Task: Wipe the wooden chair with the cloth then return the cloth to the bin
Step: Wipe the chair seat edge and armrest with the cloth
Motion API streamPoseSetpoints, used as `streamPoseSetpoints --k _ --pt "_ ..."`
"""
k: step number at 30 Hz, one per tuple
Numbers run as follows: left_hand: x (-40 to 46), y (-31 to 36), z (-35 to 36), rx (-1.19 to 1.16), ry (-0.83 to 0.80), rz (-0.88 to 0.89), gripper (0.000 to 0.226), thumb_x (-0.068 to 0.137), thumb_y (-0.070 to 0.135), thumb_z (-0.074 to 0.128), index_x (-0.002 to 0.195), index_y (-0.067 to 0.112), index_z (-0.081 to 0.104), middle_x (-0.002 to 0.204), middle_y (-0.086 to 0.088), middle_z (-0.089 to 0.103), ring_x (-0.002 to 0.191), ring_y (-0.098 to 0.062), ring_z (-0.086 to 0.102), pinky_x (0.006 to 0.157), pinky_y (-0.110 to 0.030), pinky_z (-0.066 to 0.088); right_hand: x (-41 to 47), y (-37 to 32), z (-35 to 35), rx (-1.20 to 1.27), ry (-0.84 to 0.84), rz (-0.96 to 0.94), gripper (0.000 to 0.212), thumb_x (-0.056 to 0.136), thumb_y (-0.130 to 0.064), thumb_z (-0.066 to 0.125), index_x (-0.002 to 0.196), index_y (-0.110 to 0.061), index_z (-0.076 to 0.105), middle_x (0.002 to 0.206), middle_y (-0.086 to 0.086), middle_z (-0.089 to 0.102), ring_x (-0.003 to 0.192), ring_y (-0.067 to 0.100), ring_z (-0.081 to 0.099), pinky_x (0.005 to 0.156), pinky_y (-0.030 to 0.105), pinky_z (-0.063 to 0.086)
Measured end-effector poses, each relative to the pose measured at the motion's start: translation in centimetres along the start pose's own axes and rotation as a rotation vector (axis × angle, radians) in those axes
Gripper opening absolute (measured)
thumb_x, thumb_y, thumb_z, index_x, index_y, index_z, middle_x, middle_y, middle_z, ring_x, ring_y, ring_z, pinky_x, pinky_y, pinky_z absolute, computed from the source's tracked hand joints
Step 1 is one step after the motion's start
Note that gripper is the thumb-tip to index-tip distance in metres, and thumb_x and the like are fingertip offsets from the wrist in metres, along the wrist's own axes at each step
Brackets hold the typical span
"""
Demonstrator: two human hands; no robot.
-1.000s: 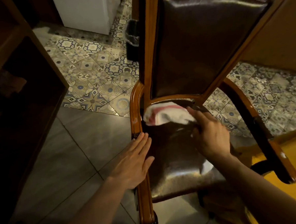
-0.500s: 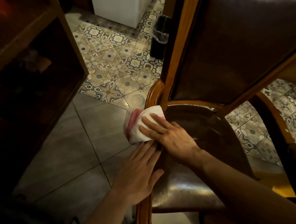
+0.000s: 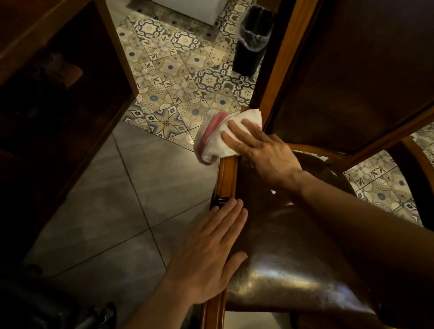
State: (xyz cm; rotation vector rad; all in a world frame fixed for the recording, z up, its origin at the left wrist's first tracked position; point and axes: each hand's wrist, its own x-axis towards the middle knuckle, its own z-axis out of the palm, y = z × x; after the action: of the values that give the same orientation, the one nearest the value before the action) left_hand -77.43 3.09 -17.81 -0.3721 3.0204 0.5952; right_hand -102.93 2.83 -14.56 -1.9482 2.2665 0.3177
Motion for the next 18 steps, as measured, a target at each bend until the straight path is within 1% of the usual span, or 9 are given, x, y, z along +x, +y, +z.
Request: streamPoseSetpoints --k 4,6,9,14,18 --pt "-0.1 0.0 0.1 0.000 0.004 0.003 0.068 0.103 0.054 0.020 0.158 0.019 0.000 0.167 0.001 -0.009 0.152 -0.014 -0.009 0.120 -0.035 -0.003 0.2 -0.5 0.1 0.052 0.016 0.058 0.098 0.090 -0.003 0.058 0.156 -0.037 -0.006 0.166 -0.008 -0.013 0.151 0.024 -0.009 0.110 0.049 0.034" --pt "-0.1 0.1 0.1 0.003 0.006 0.002 0.068 0.103 0.053 0.020 0.158 0.018 0.000 0.167 0.001 -0.010 0.152 -0.015 -0.010 0.120 -0.036 -0.002 0.2 -0.7 0.1 0.058 0.014 0.053 0.096 0.091 -0.007 0.059 0.157 -0.035 -0.004 0.166 -0.006 -0.010 0.151 0.025 -0.008 0.111 0.048 0.031" --pt "-0.1 0.1 0.2 -0.002 0.005 0.012 0.068 0.103 0.053 0.019 0.158 0.019 -0.003 0.167 0.001 -0.012 0.152 -0.015 -0.011 0.119 -0.037 -0.001 0.1 -1.2 0.1 0.060 -0.006 0.030 0.087 0.096 -0.015 0.056 0.157 -0.035 -0.003 0.166 -0.005 -0.009 0.151 0.025 -0.008 0.114 0.045 0.026" --pt "-0.2 0.1 -0.1 0.026 0.008 0.013 0.069 0.103 0.053 0.020 0.158 0.017 -0.001 0.167 -0.002 -0.009 0.153 -0.016 -0.009 0.120 -0.036 0.001 -1.2 -2.3 0.0 0.100 -0.010 -0.017 0.083 0.096 -0.006 0.050 0.157 -0.036 0.001 0.166 -0.007 -0.006 0.151 0.024 -0.009 0.116 0.045 0.021" --pt "-0.2 0.2 -0.1 0.028 -0.002 0.007 0.071 0.102 0.055 0.019 0.158 0.016 -0.002 0.167 -0.003 -0.010 0.152 -0.015 -0.011 0.120 -0.036 0.001 -3.2 -3.6 0.0 0.145 -0.016 -0.076 0.083 0.094 -0.012 0.053 0.157 -0.036 0.005 0.166 -0.008 -0.005 0.151 0.023 -0.009 0.115 0.043 0.024"
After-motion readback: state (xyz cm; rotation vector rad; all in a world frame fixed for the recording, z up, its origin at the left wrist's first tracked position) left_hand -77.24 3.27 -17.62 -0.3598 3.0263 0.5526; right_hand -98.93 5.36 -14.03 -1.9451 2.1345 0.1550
